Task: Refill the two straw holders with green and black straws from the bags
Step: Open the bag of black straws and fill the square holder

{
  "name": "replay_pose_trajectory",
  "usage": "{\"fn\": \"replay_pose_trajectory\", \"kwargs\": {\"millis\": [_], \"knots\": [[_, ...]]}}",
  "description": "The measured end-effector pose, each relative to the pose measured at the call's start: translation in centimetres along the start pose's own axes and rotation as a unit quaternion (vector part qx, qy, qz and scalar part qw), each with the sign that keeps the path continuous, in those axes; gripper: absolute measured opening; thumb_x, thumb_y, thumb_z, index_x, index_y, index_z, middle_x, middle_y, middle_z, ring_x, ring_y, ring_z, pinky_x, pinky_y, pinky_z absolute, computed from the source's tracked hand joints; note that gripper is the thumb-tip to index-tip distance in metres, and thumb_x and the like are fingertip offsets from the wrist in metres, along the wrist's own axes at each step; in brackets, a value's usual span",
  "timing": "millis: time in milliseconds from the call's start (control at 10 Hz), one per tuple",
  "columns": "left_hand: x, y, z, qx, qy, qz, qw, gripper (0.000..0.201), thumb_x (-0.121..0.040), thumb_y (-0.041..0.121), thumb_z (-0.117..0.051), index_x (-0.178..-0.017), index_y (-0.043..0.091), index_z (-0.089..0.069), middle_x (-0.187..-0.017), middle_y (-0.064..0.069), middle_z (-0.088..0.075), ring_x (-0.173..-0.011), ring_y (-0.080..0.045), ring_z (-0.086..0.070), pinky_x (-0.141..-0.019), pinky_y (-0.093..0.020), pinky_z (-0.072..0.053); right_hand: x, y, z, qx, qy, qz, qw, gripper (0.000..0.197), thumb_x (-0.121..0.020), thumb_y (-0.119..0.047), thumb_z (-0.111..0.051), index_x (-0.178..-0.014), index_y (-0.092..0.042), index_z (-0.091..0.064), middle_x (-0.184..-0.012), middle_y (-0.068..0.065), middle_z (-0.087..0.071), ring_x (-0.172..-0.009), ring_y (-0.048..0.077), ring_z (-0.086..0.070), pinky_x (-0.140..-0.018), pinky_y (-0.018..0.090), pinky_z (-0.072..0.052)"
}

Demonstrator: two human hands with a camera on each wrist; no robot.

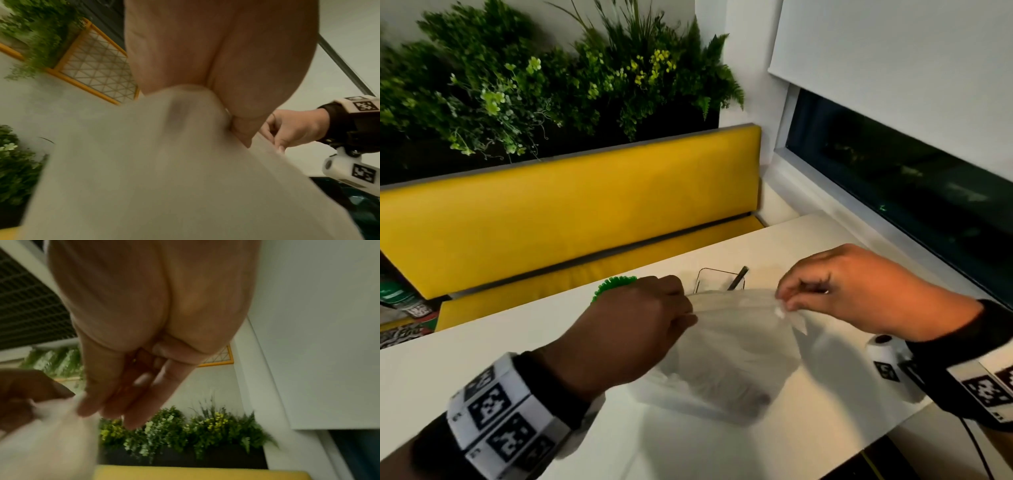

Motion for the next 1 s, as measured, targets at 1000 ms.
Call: {"fn": "replay_pose_trajectory", "kwargs": {"millis": [1000], "knots": [[5.0,0.8,-2.6,-0.007,-0.068,-0.049,0.996,0.029,-0.107,0.026,-0.034,-0.126,0.024,-0.056,-0.080,0.011,-0.069,-0.077,-0.009,-0.068,-0.090,-0.027,-0.051,-4.4,-0.6,-4.5,-0.080,0.083,-0.184,0.976,0.020,-0.101,-0.035,-0.044,-0.089,-0.026,-0.056,-0.074,-0.003,-0.065,-0.070,0.016,-0.062,-0.069,0.040,-0.054]]}}
Point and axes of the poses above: each hand's wrist, its own x-axis away from the middle knuckle, its own z-axis out of the back of the hand, y = z × x, the point moved 3 cm from there along -x, towards the middle knuckle
